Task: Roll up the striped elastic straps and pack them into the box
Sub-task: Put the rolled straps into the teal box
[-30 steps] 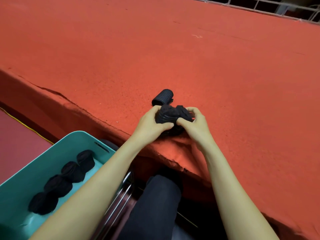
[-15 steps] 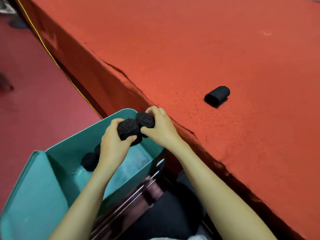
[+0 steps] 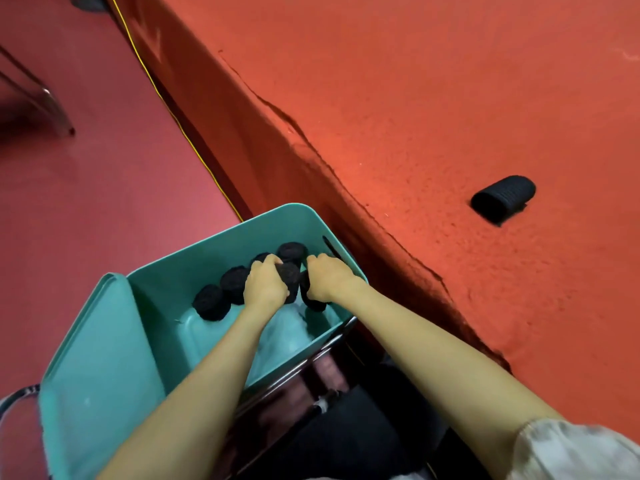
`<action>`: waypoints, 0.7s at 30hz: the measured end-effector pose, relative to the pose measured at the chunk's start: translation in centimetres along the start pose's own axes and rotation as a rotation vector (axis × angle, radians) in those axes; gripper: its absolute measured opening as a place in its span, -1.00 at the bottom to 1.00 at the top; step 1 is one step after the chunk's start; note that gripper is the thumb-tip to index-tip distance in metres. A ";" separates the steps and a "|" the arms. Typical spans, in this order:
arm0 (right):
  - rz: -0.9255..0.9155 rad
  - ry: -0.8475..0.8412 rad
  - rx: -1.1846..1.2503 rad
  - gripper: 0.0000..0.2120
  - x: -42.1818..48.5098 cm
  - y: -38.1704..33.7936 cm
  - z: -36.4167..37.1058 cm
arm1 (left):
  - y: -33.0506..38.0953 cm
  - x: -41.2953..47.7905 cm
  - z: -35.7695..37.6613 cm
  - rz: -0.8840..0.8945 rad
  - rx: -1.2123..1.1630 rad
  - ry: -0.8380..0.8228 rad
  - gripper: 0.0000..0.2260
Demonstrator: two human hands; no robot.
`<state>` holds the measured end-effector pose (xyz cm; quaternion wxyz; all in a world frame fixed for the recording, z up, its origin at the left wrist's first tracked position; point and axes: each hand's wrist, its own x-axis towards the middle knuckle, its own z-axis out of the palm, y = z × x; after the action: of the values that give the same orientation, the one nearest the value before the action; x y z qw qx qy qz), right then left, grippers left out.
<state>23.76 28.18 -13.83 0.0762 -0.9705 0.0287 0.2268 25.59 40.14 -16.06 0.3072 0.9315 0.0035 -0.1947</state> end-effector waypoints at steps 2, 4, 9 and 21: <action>0.003 -0.005 -0.037 -0.60 0.5 -0.1 0.5 | -0.2 0.5 0.3 -0.005 0.026 -0.016 -0.53; -0.004 -0.006 -0.078 -0.62 0.8 -0.3 0.8 | -0.6 0.7 0.6 -0.035 0.053 -0.037 -0.50; -0.037 0.006 -0.152 -0.61 2.3 -0.5 1.6 | -1.9 0.2 0.7 -0.109 0.072 -0.033 -0.52; -0.222 0.066 -0.272 -0.44 4.7 -1.1 1.4 | -4.2 -1.4 -0.6 -0.200 -0.014 0.079 -0.58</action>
<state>27.46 29.40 -16.98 -0.0324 -0.9760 -0.1070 0.1867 24.00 44.07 -17.50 0.2924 0.9313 0.1101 -0.1873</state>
